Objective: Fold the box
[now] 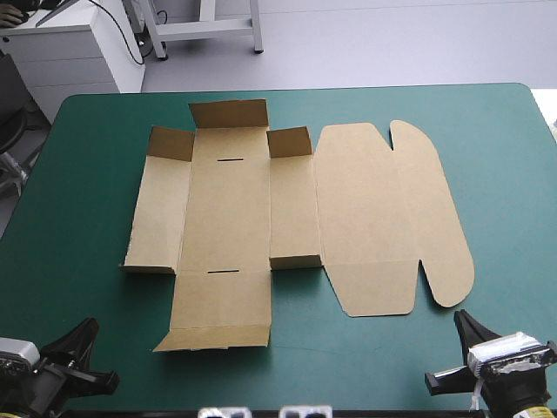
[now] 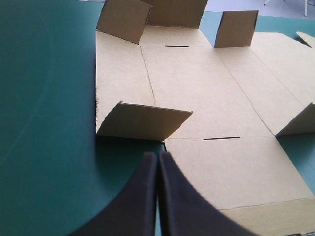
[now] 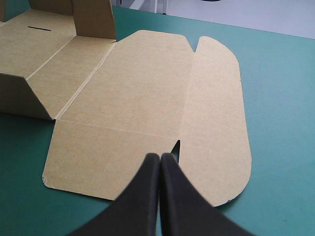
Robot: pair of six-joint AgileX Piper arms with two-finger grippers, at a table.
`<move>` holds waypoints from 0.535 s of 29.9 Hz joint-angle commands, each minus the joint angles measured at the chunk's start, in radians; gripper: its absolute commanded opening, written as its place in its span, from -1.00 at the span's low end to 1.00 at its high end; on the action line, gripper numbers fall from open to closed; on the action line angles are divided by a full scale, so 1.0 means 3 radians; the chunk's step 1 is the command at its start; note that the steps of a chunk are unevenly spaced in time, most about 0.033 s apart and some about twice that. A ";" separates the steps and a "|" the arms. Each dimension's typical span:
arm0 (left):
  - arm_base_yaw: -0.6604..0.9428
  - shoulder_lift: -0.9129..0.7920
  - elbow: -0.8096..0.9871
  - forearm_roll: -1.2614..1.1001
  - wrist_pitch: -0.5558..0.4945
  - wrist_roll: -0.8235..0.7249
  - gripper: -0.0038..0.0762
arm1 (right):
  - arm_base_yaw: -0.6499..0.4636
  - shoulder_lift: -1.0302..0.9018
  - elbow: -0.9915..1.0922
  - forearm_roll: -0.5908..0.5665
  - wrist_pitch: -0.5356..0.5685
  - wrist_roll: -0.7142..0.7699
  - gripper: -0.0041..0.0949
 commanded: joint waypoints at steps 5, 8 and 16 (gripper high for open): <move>-0.0008 -0.0022 -0.0079 -0.0006 -0.0255 -0.0013 -0.92 | -0.0005 -0.0068 -0.0081 0.0073 -0.0234 -0.0010 -0.96; -0.0008 -0.0022 -0.0079 -0.0006 -0.0255 -0.0013 -0.92 | -0.0005 -0.0068 -0.0081 0.0073 -0.0234 -0.0010 -0.96; -0.0008 0.0011 -0.0086 0.0008 -0.0255 0.0053 -0.92 | -0.0005 -0.0068 -0.0081 0.0073 -0.0234 -0.0010 -0.96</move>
